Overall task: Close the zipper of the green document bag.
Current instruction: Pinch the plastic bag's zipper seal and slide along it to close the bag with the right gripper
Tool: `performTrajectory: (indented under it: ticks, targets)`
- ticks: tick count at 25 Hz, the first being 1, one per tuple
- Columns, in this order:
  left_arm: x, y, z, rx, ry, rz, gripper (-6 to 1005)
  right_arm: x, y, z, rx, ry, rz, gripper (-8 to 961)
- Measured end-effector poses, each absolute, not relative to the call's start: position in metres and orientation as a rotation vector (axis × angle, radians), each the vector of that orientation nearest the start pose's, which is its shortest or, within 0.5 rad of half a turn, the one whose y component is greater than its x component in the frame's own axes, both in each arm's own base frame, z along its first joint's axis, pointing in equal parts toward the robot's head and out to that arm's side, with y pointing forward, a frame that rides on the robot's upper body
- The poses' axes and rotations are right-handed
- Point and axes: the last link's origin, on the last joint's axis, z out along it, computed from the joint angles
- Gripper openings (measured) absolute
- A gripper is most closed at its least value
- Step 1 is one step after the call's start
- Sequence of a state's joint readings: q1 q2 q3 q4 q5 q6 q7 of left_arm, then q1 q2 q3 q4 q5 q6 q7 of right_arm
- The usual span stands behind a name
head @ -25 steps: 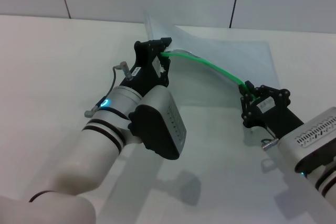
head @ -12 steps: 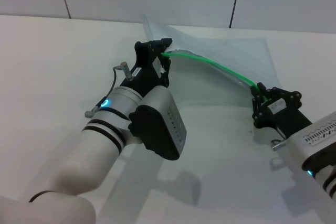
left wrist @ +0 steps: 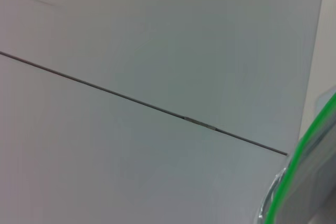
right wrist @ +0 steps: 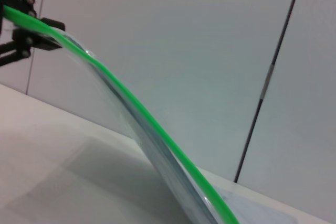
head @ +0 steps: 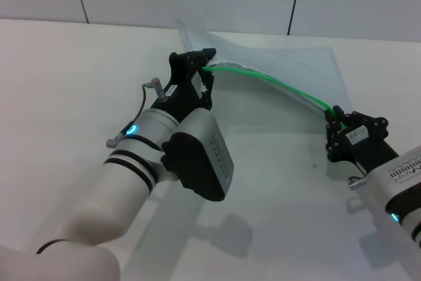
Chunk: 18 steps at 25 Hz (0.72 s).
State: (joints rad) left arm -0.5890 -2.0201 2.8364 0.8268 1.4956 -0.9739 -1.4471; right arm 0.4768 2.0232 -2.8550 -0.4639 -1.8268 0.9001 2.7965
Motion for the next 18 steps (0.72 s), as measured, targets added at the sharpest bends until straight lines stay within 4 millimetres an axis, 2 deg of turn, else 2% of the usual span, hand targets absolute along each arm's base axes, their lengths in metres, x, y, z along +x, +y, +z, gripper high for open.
performTrajectory:
  ticks: [18]
  targets:
    - [-0.189,0.337,-0.107,-1.784,0.558,0.108,78,0.314,0.321,-0.08,-1.913,0.402,0.316,101]
